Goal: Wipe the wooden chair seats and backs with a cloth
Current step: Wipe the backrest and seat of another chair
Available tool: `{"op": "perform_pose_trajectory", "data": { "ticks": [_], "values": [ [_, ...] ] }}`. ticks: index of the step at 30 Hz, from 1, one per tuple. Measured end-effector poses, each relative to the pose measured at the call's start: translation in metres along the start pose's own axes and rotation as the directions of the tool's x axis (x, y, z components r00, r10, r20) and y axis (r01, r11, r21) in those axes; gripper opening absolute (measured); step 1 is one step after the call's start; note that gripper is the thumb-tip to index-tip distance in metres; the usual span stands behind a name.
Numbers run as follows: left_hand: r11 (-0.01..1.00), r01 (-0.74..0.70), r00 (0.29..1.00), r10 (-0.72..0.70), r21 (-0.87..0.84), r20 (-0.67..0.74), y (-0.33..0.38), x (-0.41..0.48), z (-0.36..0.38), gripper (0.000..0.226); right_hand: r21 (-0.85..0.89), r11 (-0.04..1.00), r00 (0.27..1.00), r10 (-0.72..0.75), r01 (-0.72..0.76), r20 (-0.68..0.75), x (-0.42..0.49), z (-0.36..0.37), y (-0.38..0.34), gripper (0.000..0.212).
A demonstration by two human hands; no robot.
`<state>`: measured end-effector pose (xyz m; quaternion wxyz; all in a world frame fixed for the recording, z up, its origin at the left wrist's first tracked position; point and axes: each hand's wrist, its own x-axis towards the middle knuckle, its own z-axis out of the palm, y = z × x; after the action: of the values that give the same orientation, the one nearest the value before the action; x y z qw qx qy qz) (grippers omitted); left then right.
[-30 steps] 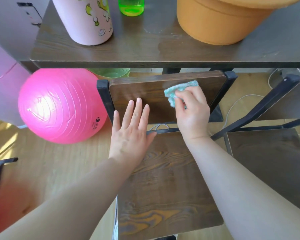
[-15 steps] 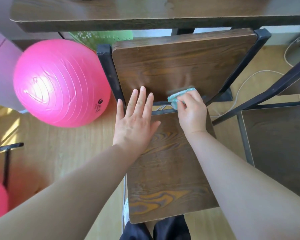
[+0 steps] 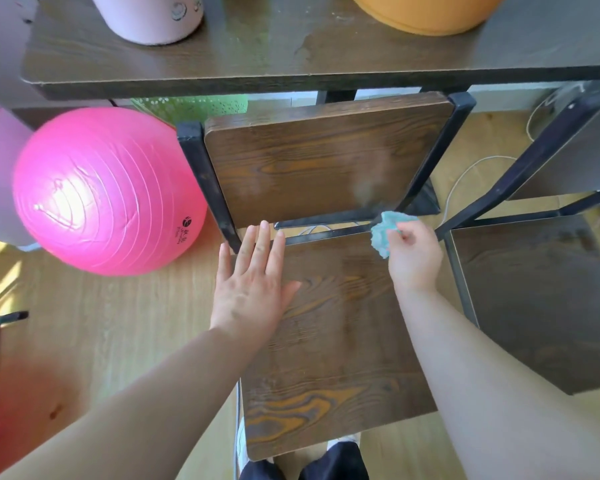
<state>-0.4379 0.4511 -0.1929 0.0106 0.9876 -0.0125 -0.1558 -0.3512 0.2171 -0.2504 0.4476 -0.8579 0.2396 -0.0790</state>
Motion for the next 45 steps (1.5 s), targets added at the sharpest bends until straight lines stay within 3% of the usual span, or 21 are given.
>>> {"op": "perform_pose_trajectory", "data": {
  "ticks": [2, 4, 10, 15, 20, 26, 30, 38, 42, 45],
  "values": [
    [1.000, 0.000, 1.000, 0.000, 0.012, 0.004, -0.001, -0.002, 0.001, 0.078, 0.174, 0.974, 0.987, 0.153, -0.143, -0.043, 0.014, -0.008, -0.002, 0.010],
    [1.000, 0.003, 1.000, -0.003, 0.007, 0.007, -0.002, -0.003, 0.003, 0.077, 0.280, 0.939, 0.976, 0.216, -0.201, -0.023, 0.025, -0.007, -0.009, 0.012],
    [1.000, 0.021, 1.000, -0.021, -0.016, 0.007, -0.010, -0.009, 0.008, 0.077, 0.263, 0.949, 0.985, 0.167, -0.175, 0.051, 0.027, 0.023, -0.028, 0.011],
    [0.999, 0.043, 0.999, -0.043, -0.032, -0.005, -0.022, -0.014, 0.009, 0.078, 0.311, 0.923, 0.974, 0.222, -0.226, 0.048, 0.016, 0.041, -0.028, 0.015],
    [0.996, 0.074, 0.997, -0.075, -0.050, -0.031, -0.038, -0.015, 0.012, 0.077, 0.422, 0.869, 0.965, 0.212, -0.258, 0.154, -0.013, 0.066, -0.039, 0.013],
    [0.993, 0.114, 0.993, -0.115, -0.042, -0.010, -0.055, -0.024, 0.013, 0.076, 0.433, 0.864, 0.954, 0.153, -0.256, 0.259, -0.056, 0.098, -0.062, 0.019],
    [0.990, 0.136, 0.991, -0.136, -0.042, 0.004, -0.062, -0.030, 0.011, 0.077, 0.385, 0.880, 0.915, 0.122, -0.279, 0.385, -0.078, 0.103, -0.080, 0.022],
    [0.992, 0.114, 0.993, -0.111, -0.052, 0.050, -0.048, -0.040, 0.024, 0.077, 0.282, 0.828, 0.697, 0.171, -0.485, 0.697, -0.087, 0.064, -0.047, 0.021],
    [0.996, 0.068, 0.993, -0.061, -0.060, 0.105, -0.030, -0.046, 0.042, 0.077, 0.069, 0.854, 0.615, 0.313, -0.516, 0.723, -0.081, 0.027, 0.004, 0.021],
    [0.997, 0.049, 0.990, -0.040, -0.065, 0.132, -0.017, -0.050, 0.056, 0.077, -0.167, 0.905, 0.649, 0.400, -0.392, 0.647, -0.076, 0.006, 0.042, 0.021]
  ]
}}
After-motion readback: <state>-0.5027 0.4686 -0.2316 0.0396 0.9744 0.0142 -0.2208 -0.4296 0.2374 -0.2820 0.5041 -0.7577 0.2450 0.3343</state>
